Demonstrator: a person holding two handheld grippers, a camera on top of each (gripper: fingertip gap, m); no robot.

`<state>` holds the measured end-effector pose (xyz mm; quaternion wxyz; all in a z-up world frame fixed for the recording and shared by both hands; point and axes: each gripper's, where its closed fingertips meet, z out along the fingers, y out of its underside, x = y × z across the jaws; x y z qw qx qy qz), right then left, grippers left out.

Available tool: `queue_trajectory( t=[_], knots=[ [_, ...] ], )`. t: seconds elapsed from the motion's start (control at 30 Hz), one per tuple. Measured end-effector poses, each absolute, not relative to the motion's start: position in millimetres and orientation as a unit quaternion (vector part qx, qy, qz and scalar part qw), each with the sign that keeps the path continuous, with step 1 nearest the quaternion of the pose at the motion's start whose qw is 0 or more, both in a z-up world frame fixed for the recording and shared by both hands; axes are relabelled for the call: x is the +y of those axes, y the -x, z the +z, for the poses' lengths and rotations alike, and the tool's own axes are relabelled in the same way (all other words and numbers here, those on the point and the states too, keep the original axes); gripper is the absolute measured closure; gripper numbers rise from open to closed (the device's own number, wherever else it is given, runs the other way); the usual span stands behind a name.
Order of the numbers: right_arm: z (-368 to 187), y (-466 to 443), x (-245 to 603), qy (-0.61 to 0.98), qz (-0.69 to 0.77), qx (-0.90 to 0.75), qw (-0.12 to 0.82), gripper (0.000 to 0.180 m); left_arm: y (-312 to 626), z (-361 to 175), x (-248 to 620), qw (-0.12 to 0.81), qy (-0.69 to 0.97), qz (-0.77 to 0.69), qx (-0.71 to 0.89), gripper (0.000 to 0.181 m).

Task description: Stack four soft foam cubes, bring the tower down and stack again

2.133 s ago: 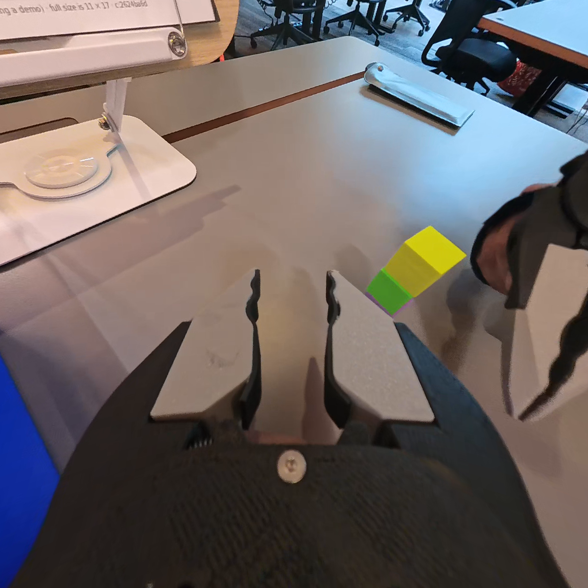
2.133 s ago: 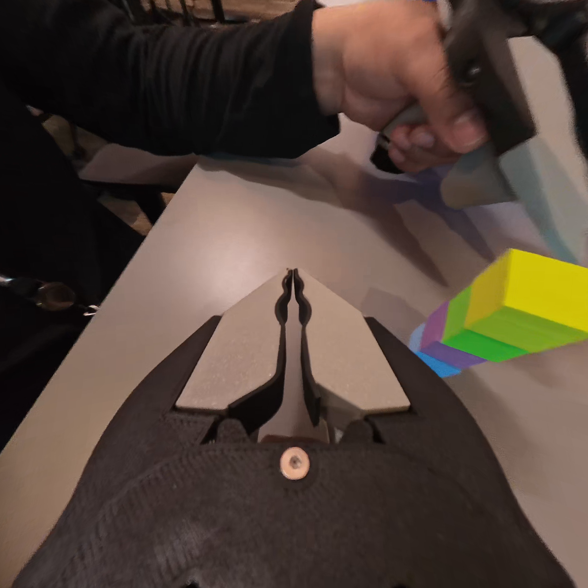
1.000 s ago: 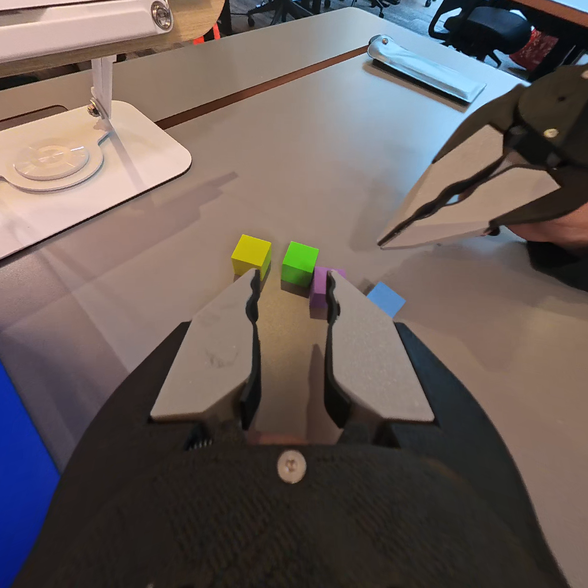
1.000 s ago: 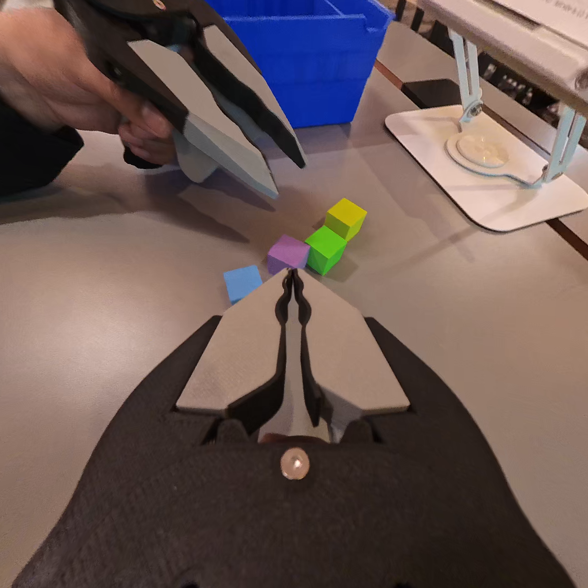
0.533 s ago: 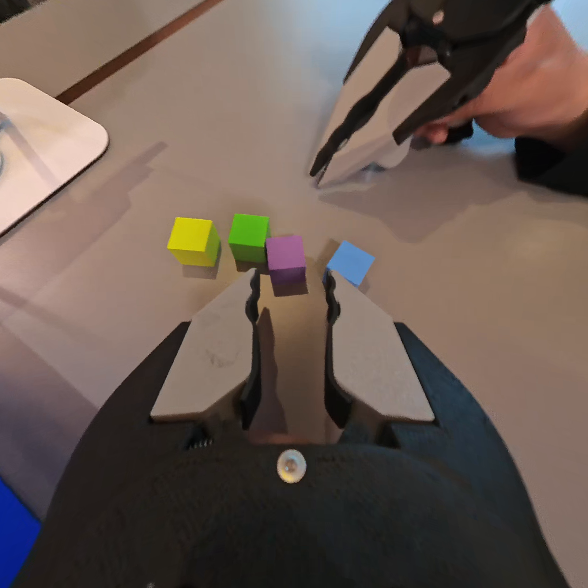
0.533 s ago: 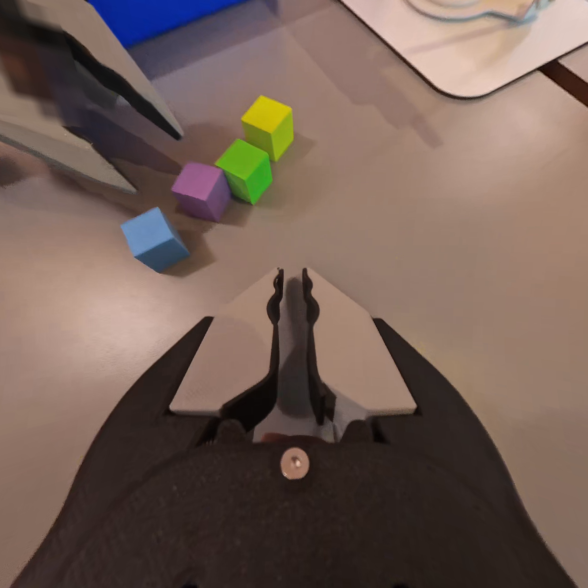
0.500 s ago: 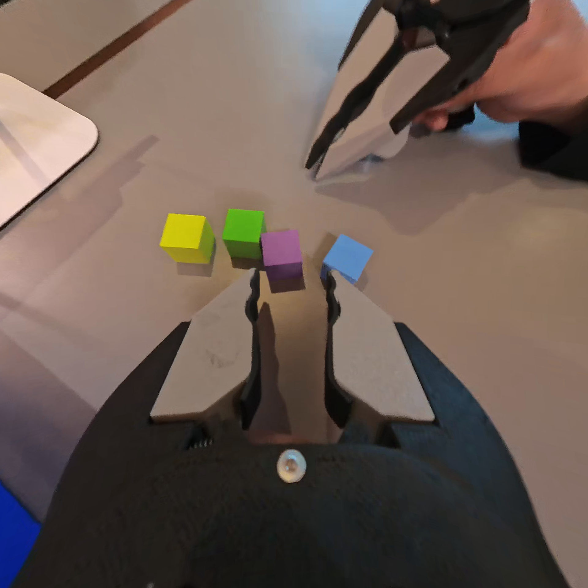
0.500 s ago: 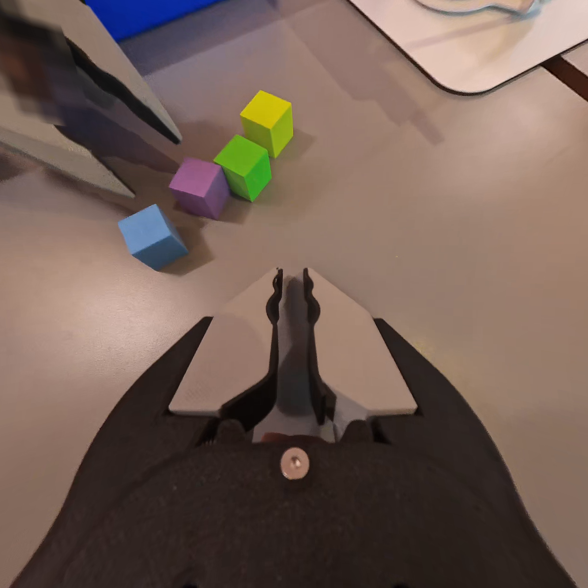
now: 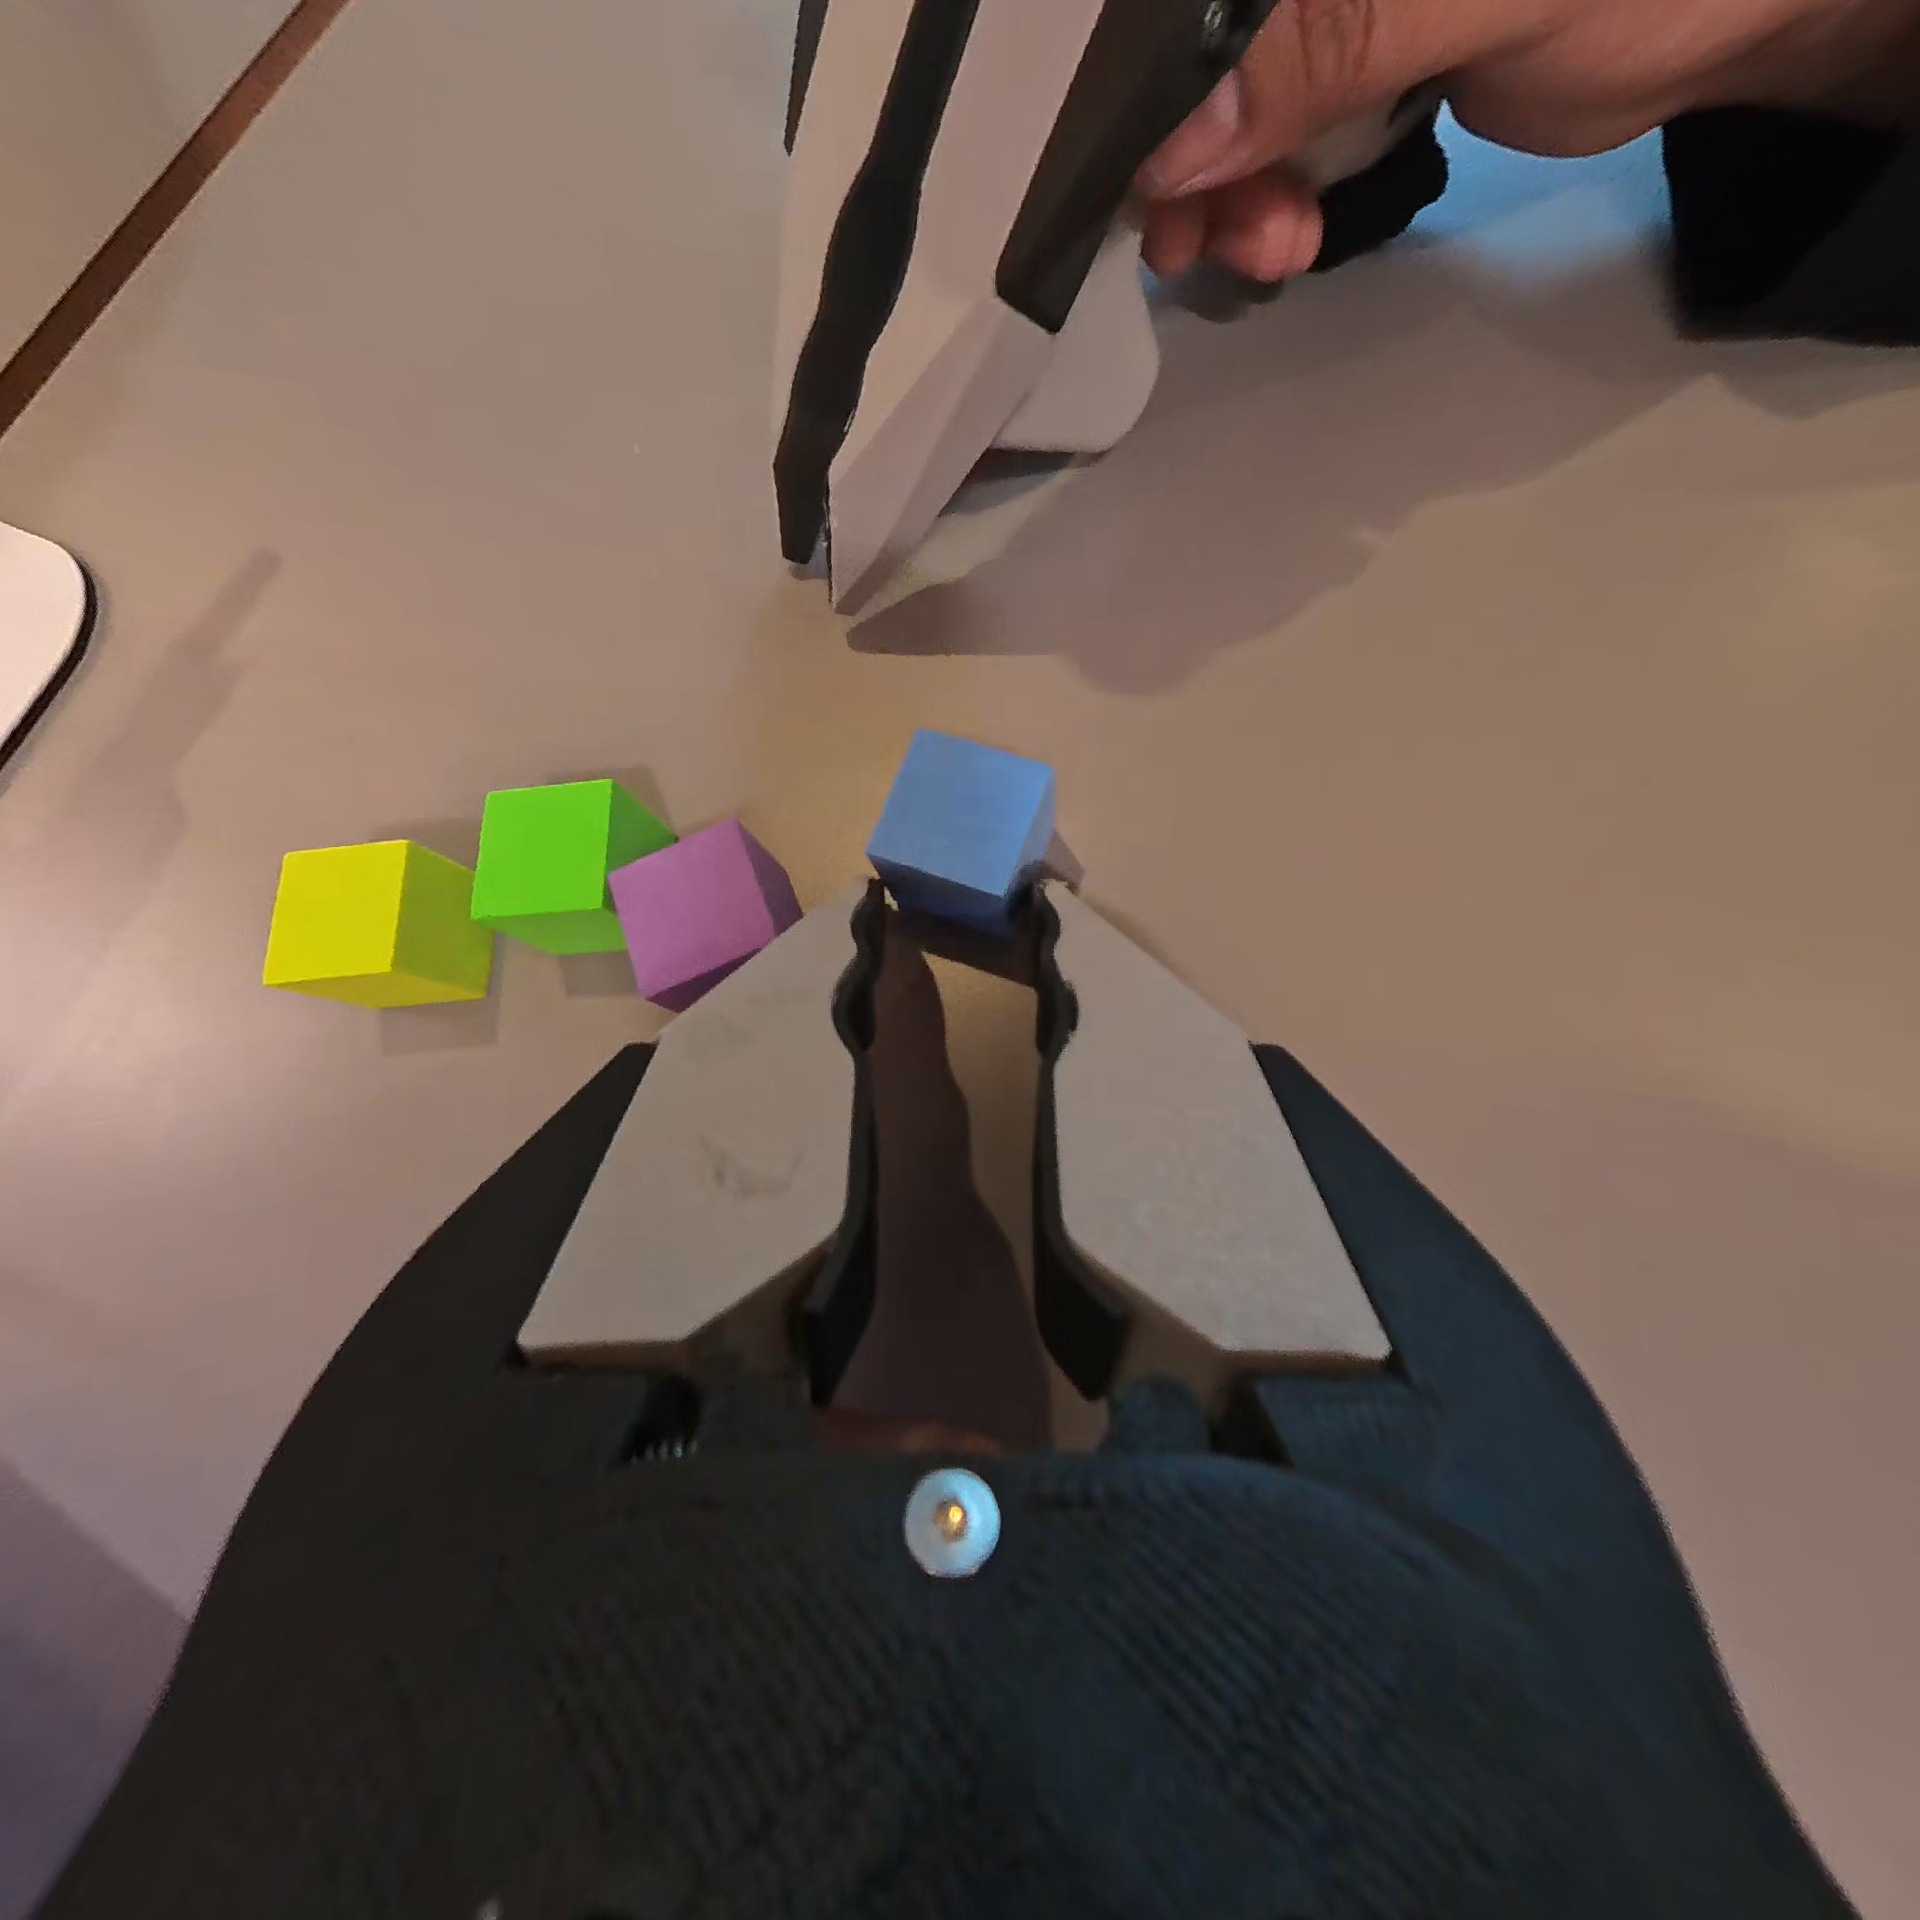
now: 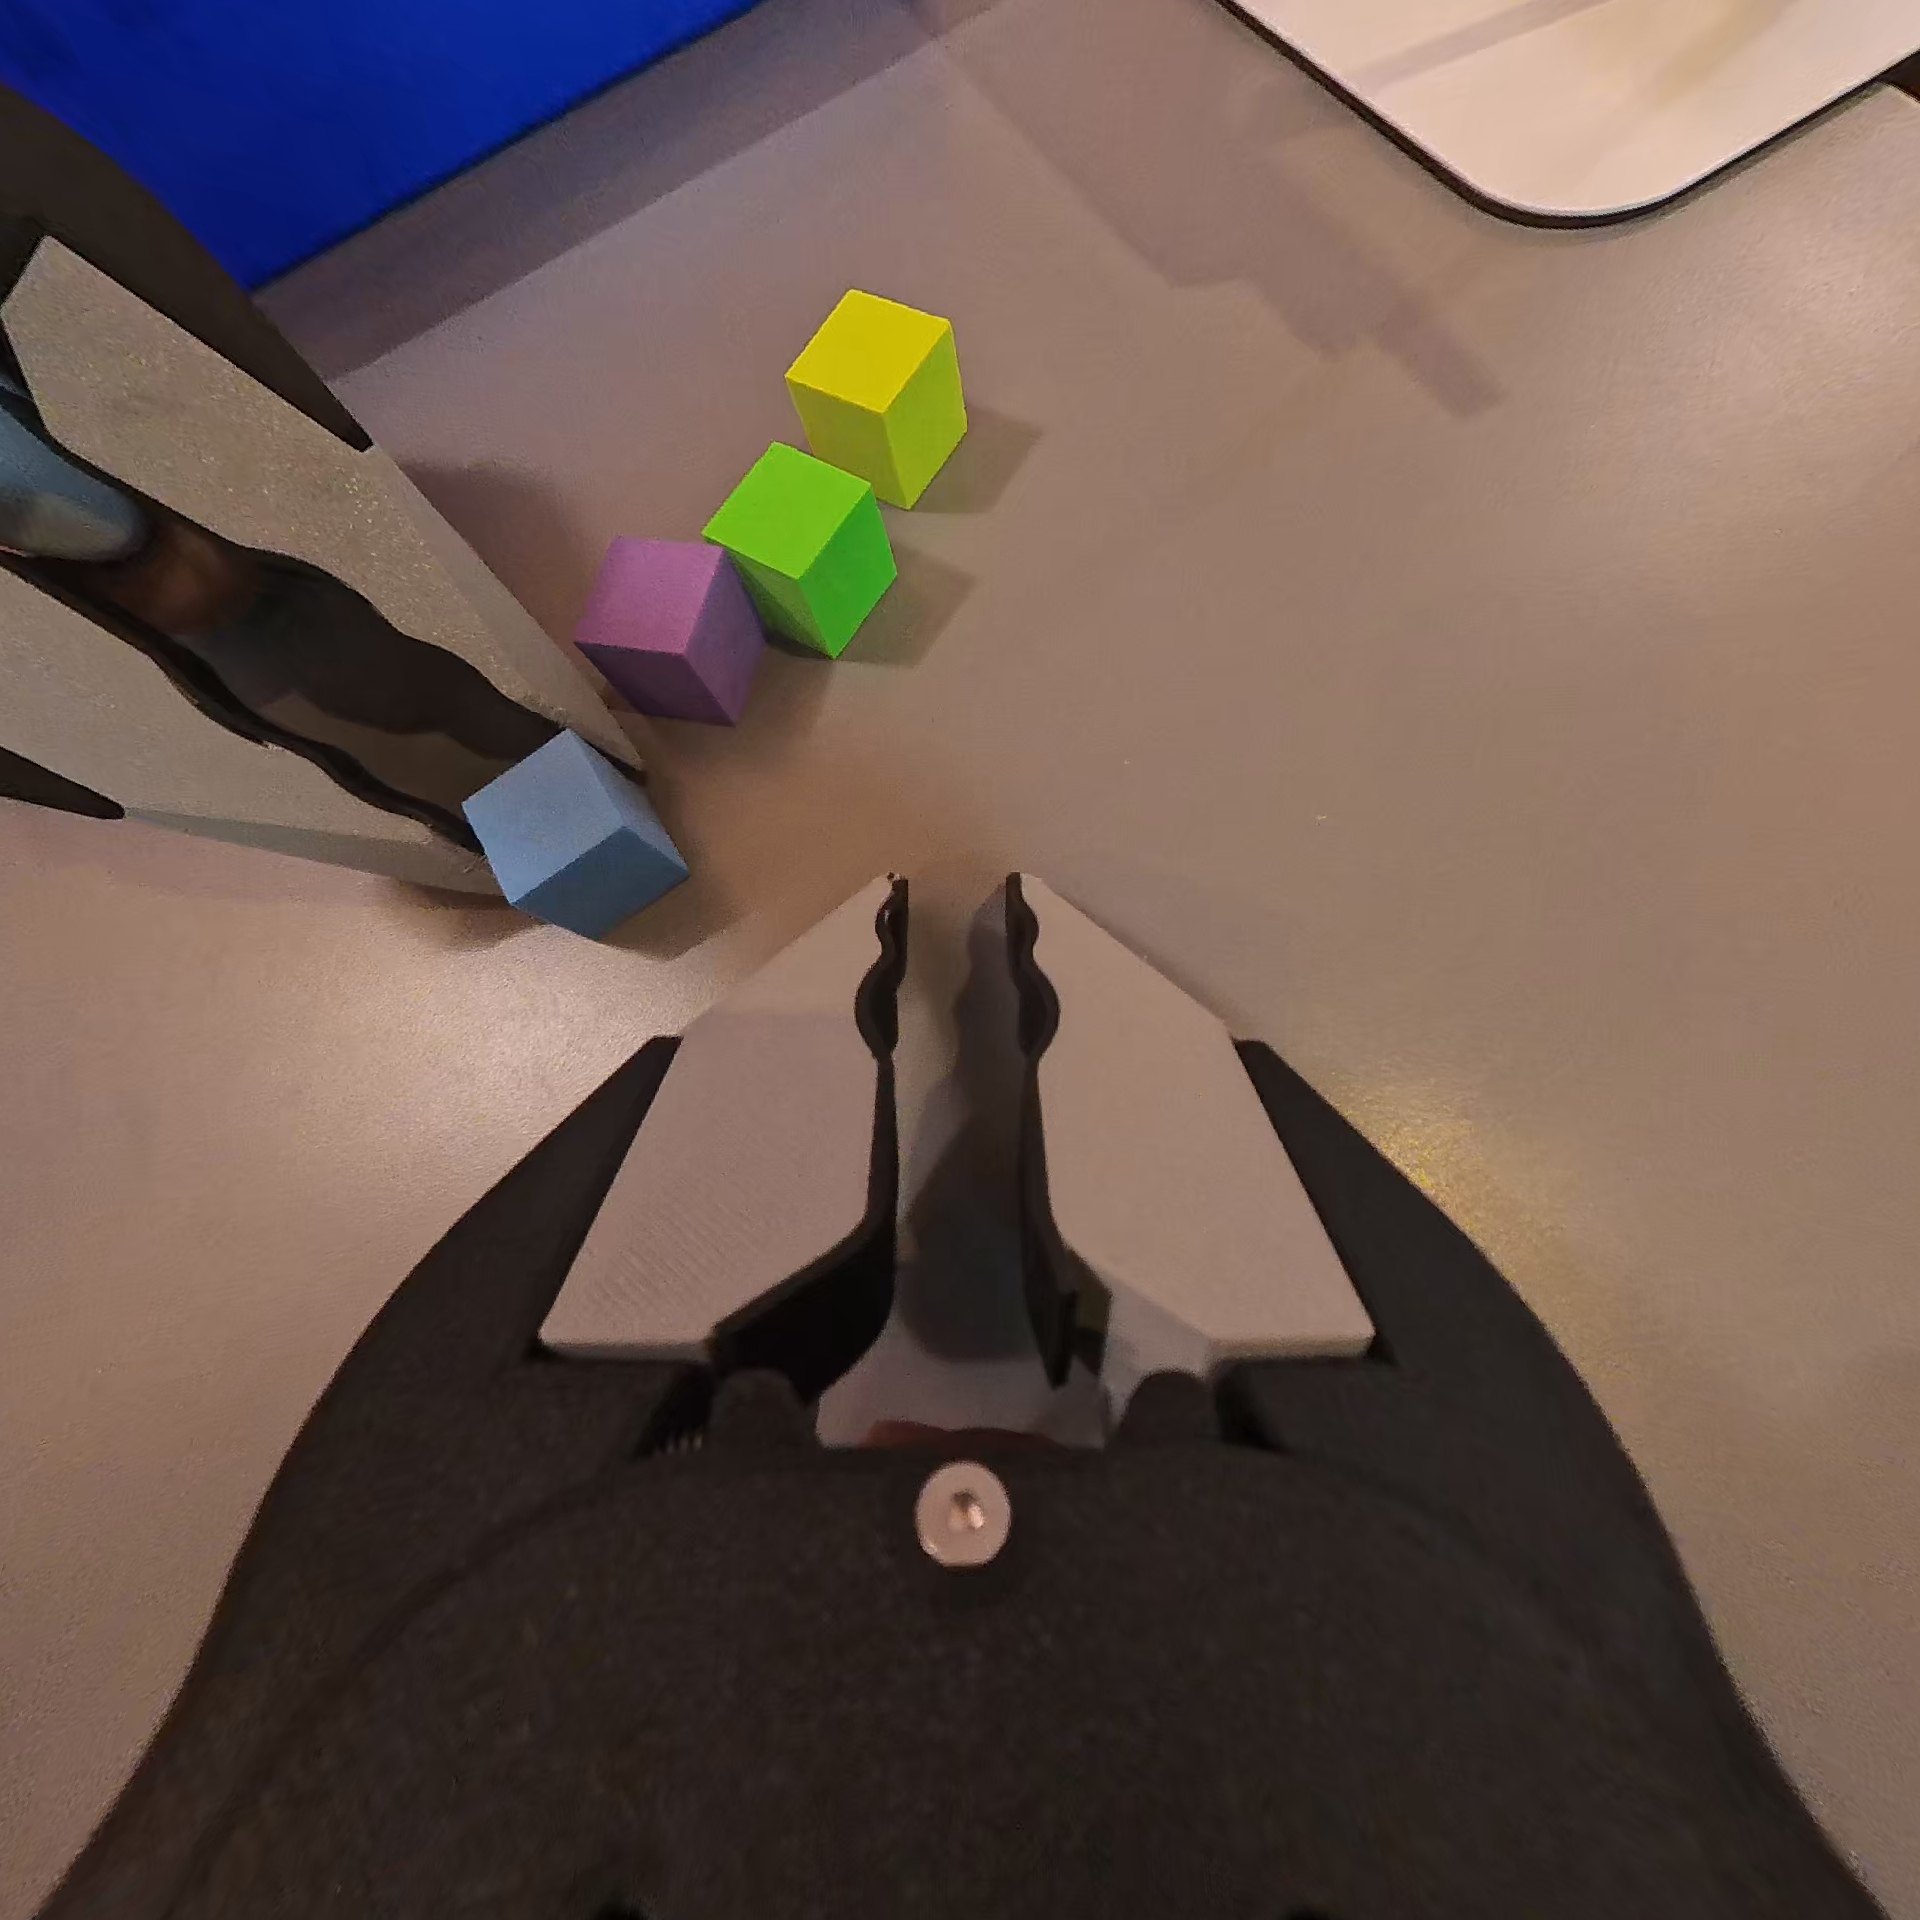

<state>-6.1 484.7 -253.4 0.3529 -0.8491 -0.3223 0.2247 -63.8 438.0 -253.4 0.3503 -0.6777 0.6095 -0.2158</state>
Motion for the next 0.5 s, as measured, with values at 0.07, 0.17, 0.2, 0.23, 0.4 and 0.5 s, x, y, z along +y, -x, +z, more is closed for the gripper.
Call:
queue_trajectory(
  t=[0.07,0.17,0.2,0.23,0.4,0.5],
  knots=[
    [-253.3,6.0,484.9,0.849,0.228,-0.321,0.352,0.163,64.6,-253.8,437.7,0.344,0.682,-0.222,0.606,0.155],
    [-253.3,5.7,485.3,0.85,0.227,-0.32,0.352,0.164,65.1,-254.2,437.6,0.338,0.687,-0.23,0.602,0.155],
    [-253.4,5.7,485.3,0.85,0.225,-0.32,0.353,0.164,65.0,-254.3,437.6,0.336,0.687,-0.231,0.601,0.155],
    [-253.6,5.7,485.4,0.85,0.223,-0.321,0.354,0.164,65.0,-254.4,437.6,0.336,0.687,-0.232,0.601,0.155],
    [-253.7,6.0,485.1,0.849,0.217,-0.324,0.356,0.164,65.0,-254.5,437.4,0.336,0.688,-0.232,0.601,0.155],
    [-253.7,6.0,485.2,0.849,0.219,-0.323,0.355,0.164,64.9,-254.7,437.5,0.335,0.688,-0.233,0.6,0.155]
  ],
)
